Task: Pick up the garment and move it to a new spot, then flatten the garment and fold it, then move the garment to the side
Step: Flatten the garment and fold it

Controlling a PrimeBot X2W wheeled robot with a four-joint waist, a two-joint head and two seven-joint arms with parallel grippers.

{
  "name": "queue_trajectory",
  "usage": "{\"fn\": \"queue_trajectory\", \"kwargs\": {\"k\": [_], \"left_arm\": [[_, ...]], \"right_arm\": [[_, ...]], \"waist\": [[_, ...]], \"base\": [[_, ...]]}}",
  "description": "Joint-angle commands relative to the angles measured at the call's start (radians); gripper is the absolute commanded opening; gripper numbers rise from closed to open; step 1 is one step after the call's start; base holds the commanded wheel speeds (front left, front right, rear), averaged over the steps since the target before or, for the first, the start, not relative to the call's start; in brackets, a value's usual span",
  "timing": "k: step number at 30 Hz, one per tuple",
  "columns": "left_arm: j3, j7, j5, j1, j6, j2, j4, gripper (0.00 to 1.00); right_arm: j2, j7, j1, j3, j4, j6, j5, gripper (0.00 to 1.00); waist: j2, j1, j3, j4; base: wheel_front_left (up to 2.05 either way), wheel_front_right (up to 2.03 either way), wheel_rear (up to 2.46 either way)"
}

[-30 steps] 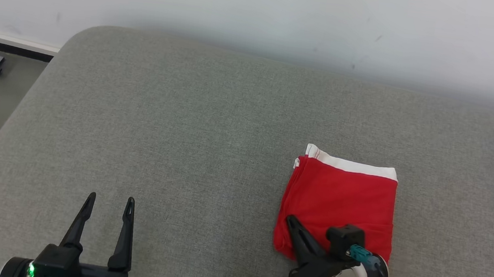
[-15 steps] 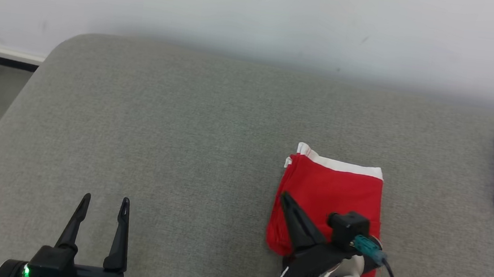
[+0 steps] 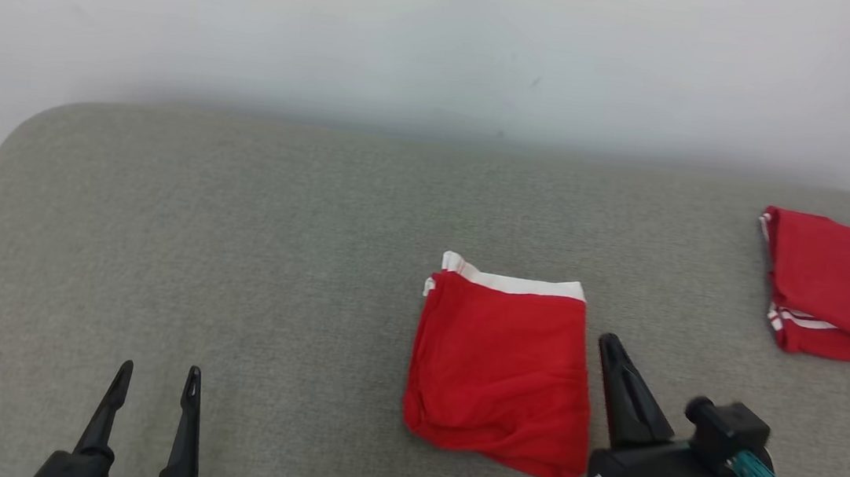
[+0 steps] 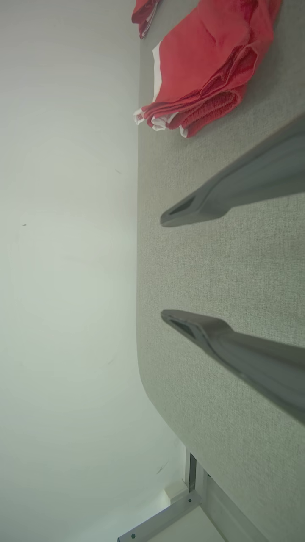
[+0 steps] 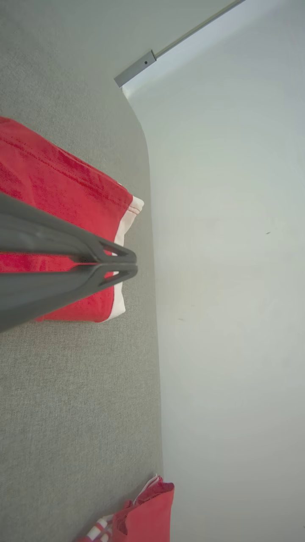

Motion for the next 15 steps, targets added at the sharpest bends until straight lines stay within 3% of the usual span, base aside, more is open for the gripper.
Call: {"fn": "queue_trajectory", "kwargs": {"k": [1,8,9,10,15], "left_arm": [[0.004,-0.003,0.007,0.013,0.0,0.004,-0.002,1.0],[0.023,-0.003,0.008,0.031,0.001,0.007,-0.012,1.0],[0.024,-0.003,0.009,0.036,0.001,0.007,-0.013,1.0],[0.026,-0.003,0.011,0.04,0.001,0.008,-0.013,1.0],[0.036,-0.003,0.013,0.065,0.002,0.007,-0.024,1.0]], "right_arm": [[-0.005,0.0,0.022,-0.006,-0.013,-0.003,-0.006,0.0],[-0.028,0.0,0.124,-0.058,-0.088,-0.003,-0.034,0.0],[-0.03,0.0,0.135,-0.063,-0.098,-0.003,-0.041,0.44],[-0.029,0.0,0.147,-0.07,-0.107,-0.003,-0.045,1.0],[-0.008,0.0,0.2,-0.113,-0.143,-0.003,-0.051,1.0]], "waist": [[-0.0001,0.0,-0.022,-0.029],[-0.0001,0.0,-0.037,-0.083],[-0.0001,0.0,-0.039,-0.089],[-0.0001,0.0,-0.04,-0.095],[-0.0001,0.0,-0.053,-0.115]], "base": [[0.0,0.0,0.0],[0.0,0.0,0.0],[0.0,0.0,0.0],[0.0,0.0,0.0],[0.0,0.0,0.0]]}}
